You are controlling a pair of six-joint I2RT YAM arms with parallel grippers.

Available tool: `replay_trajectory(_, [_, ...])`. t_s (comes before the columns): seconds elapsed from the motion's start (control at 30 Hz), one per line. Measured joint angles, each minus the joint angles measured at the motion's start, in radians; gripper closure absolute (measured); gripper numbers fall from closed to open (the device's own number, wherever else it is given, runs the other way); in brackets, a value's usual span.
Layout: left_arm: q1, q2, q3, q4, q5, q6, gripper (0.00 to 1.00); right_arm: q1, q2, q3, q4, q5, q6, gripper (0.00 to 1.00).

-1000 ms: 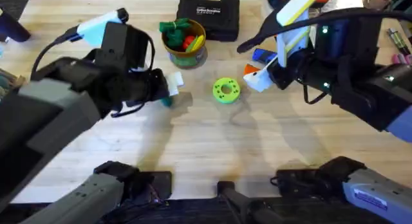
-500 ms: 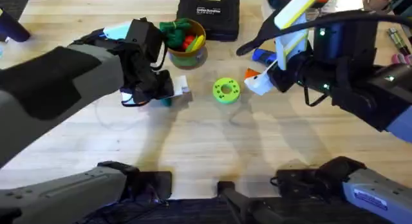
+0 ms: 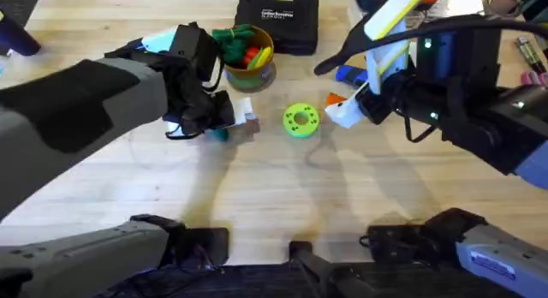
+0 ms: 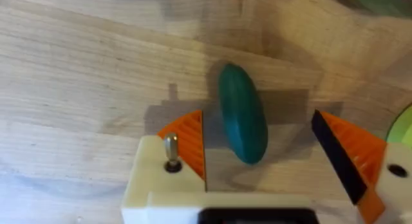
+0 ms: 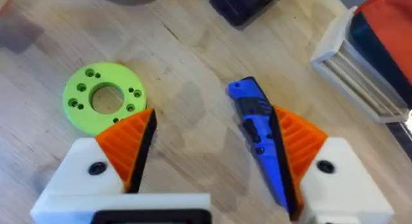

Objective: Pick up the gripper from the table and insert it into the empty holder that is missing its gripper. Then pick up a screw, insert it into the mounting hole, and use the screwdriver to tighten it. Finally, clean up the table by picking up the vegetable and placing it into the bucket.

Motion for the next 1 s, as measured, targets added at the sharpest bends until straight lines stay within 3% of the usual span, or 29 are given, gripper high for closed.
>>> replay_trajectory(0.37, [0.000,0.035,0.004,0.004,-0.031,-0.186,0.016,0.000,0.000,0.000,0.000,0.000,0.000,0.008])
replay_trajectory(0.47, [0.002,0.046,0.010,0.001,-0.048,-0.220,0.247,0.000,0.000,0.000,0.000,0.000,0.000,0.008])
replay_trajectory(0.67, [0.005,0.052,0.014,-0.003,-0.055,-0.259,0.944,0.000,0.000,0.000,0.000,0.000,0.000,0.008])
replay_trajectory(0.83, [0.005,0.061,0.040,-0.054,-0.044,-0.269,0.981,0.000,0.000,0.000,0.000,0.000,0.000,0.008])
replay_trajectory(0.87, [0.004,0.077,0.101,-0.141,-0.035,-0.270,0.982,0.000,0.000,0.000,0.000,0.000,0.000,0.008])
replay_trajectory(1.0, [0.005,0.083,0.248,-0.244,-0.014,-0.269,0.982,0.000,0.000,0.000,0.000,0.000,0.000,0.008])
